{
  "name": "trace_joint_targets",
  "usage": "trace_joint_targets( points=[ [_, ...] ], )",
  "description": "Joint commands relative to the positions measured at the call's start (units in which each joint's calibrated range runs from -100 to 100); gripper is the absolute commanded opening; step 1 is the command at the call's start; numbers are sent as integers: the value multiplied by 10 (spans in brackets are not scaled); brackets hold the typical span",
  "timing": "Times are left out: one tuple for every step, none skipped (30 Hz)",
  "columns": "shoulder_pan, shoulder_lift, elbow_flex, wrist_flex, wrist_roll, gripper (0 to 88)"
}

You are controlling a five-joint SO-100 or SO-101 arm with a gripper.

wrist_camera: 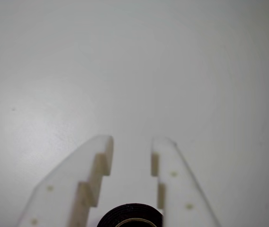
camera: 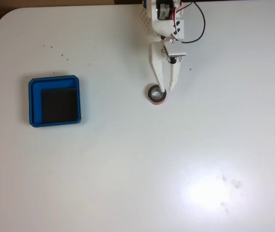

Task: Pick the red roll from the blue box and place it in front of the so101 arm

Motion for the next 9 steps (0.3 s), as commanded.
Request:
trace_joint_targets(
  points=[
    [0, -33, 8, -15, 1, 13],
    [0, -33, 8, -15, 1, 13],
    [0, -33, 8, -15, 1, 13],
    [0, -33, 8, -15, 1, 13],
    [0, -33, 8, -15, 1, 13],
    [0, -33, 8, -15, 2, 13],
    [0, -33, 8, -15, 2, 13],
    [0, -33, 8, -15, 2, 13],
    [0, -33, 8, -15, 2, 13]
  ],
)
